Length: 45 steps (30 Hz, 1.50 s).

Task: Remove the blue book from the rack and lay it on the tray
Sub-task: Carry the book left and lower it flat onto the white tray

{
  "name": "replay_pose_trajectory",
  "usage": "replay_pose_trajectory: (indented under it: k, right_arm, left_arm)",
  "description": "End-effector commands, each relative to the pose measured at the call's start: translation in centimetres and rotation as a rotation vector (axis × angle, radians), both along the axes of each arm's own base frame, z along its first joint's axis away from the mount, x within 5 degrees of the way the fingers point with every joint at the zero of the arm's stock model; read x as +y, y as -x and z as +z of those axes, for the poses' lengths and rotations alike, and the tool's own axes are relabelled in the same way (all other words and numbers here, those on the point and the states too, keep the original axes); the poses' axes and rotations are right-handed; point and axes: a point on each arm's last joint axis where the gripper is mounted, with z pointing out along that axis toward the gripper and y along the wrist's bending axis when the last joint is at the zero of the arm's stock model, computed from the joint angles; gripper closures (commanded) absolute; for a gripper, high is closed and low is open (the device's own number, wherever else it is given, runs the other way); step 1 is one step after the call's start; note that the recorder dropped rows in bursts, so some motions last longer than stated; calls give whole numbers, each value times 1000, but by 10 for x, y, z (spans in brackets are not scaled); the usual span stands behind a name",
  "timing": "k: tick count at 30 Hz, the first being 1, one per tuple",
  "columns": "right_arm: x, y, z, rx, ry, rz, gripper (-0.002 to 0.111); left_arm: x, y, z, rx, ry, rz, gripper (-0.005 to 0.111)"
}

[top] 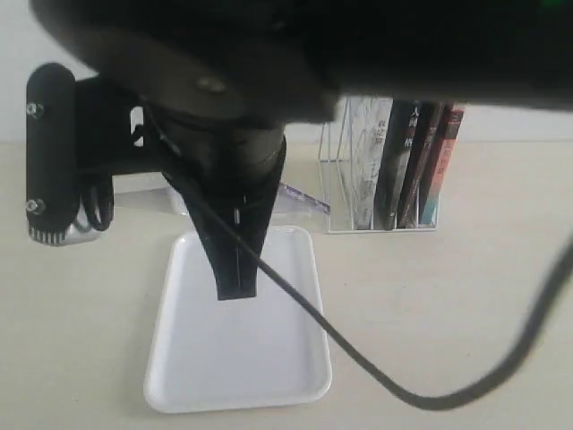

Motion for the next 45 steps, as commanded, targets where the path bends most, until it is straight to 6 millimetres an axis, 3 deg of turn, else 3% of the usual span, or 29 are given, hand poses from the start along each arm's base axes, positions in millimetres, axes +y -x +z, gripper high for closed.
replay_pose_trajectory:
  k: [1, 7, 11, 15, 16, 24, 29, 36, 45]
  right_arm:
    - [-32, 19, 35, -64, -175, 122, 109]
    - [-70, 47, 38, -171, -354, 362, 109]
    - [-77, 52, 10, -281, -295, 506, 109]
    - [-77, 53, -21, -260, -239, 530, 109]
    - [-77, 49, -33, -236, -211, 484, 109]
    - [-55, 24, -77, -198, -183, 352, 109]
    - [-67, -6, -82, -154, -254, 258, 109]
    - [-71, -23, -82, -116, -361, 300, 109]
    - [-61, -34, -122, -53, -236, 329, 109]
  left_arm:
    - [0, 0, 3, -22, -1, 1, 102]
    - [0, 0, 3, -22, -1, 1, 102]
    - [0, 0, 3, -22, -1, 1, 102]
    - [0, 0, 3, -22, -1, 1, 102]
    - [0, 0, 3, -22, -1, 1, 102]
    - [0, 0, 3, -22, -1, 1, 102]
    - [0, 0, 3, -22, -1, 1, 102]
    - [0, 0, 3, -22, -1, 1, 102]
    - [0, 0, 3, -22, -1, 1, 102]
